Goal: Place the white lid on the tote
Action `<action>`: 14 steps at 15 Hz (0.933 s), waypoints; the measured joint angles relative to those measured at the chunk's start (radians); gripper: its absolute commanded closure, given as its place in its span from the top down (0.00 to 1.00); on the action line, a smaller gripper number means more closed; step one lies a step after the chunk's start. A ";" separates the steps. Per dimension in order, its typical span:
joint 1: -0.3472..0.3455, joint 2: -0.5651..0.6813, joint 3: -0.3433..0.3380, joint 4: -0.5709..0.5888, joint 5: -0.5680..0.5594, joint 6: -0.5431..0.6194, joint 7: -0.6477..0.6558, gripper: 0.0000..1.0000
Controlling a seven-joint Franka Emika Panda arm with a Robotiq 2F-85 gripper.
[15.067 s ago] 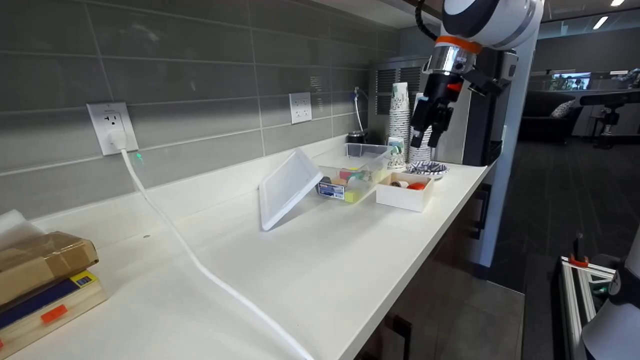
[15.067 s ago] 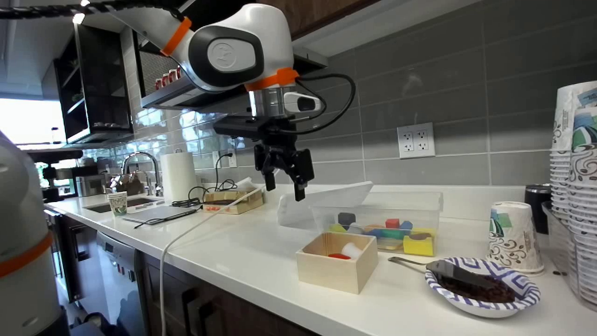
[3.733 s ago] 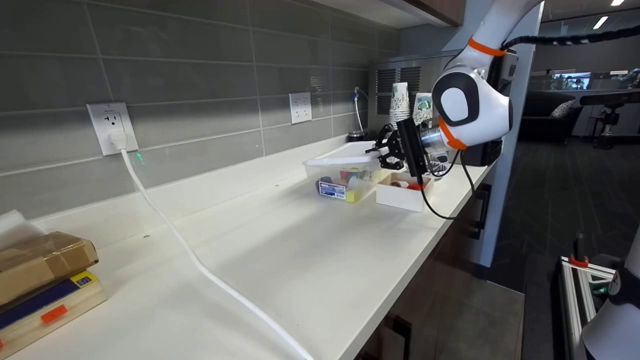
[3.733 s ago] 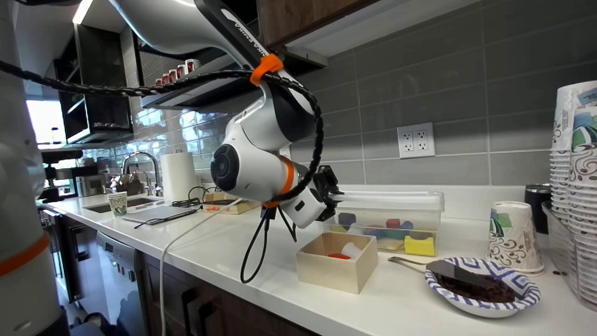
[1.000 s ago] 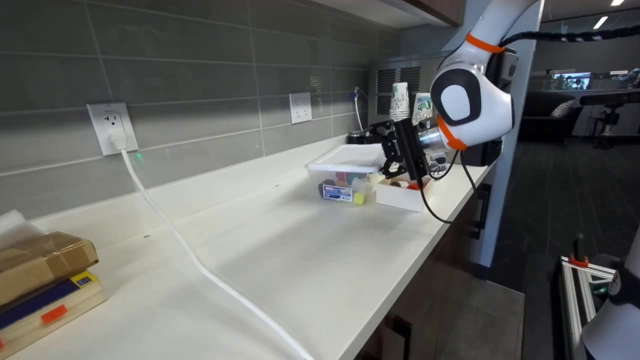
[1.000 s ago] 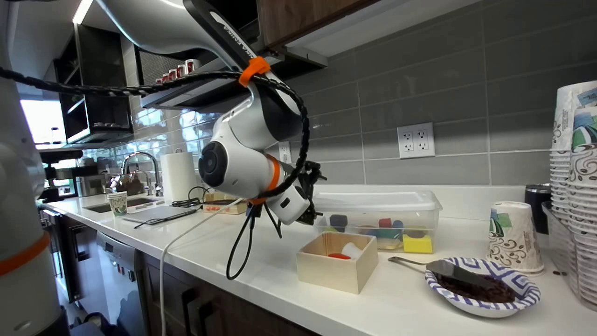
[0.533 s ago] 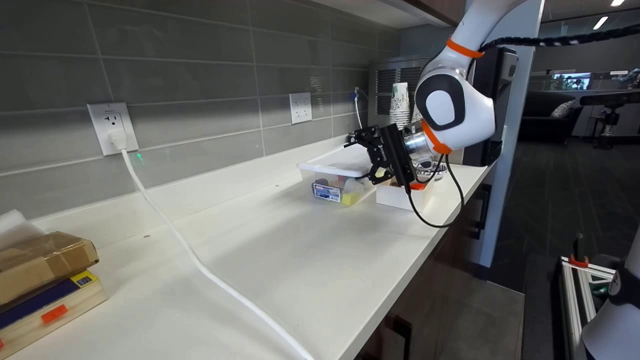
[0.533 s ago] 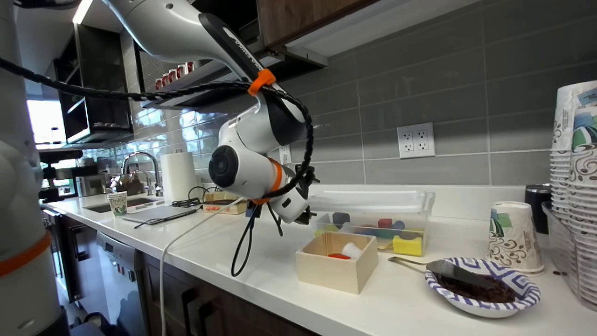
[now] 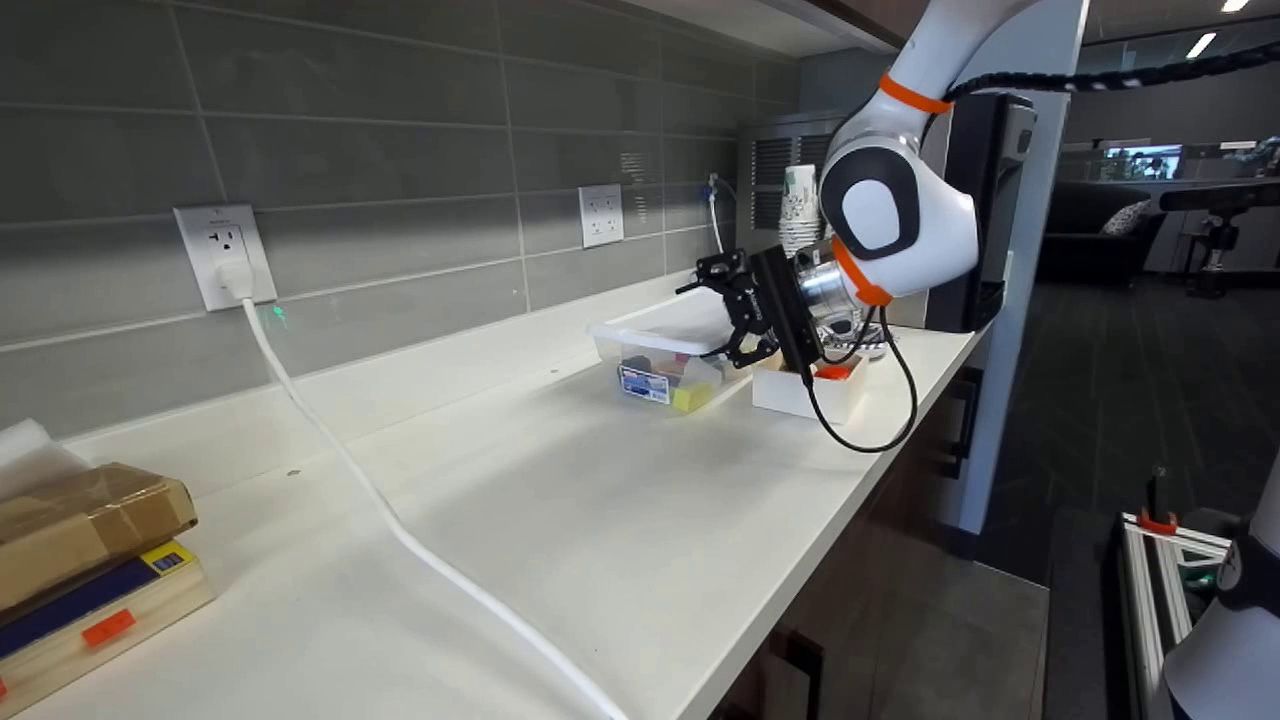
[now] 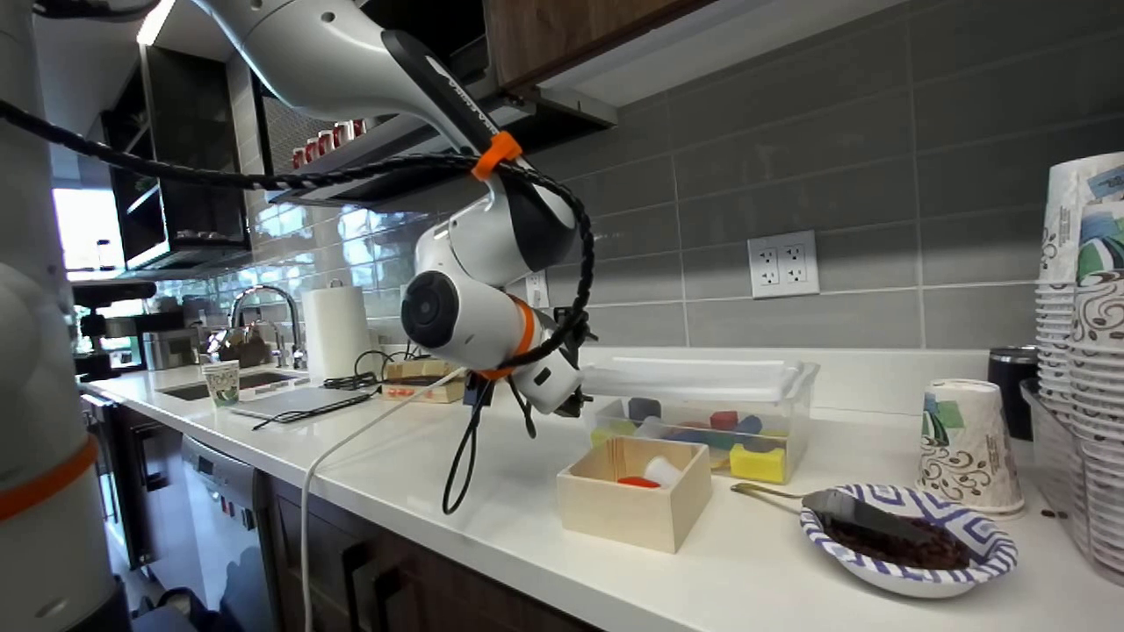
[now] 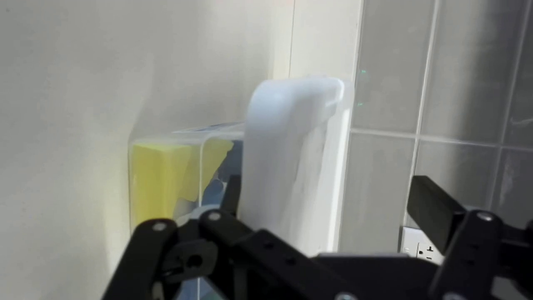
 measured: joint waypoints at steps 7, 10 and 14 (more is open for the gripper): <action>0.001 -0.058 0.001 -0.028 -0.002 0.095 -0.006 1.00; 0.001 -0.133 0.013 -0.070 -0.002 0.191 -0.022 1.00; -0.010 -0.247 0.039 -0.120 0.002 0.315 -0.039 1.00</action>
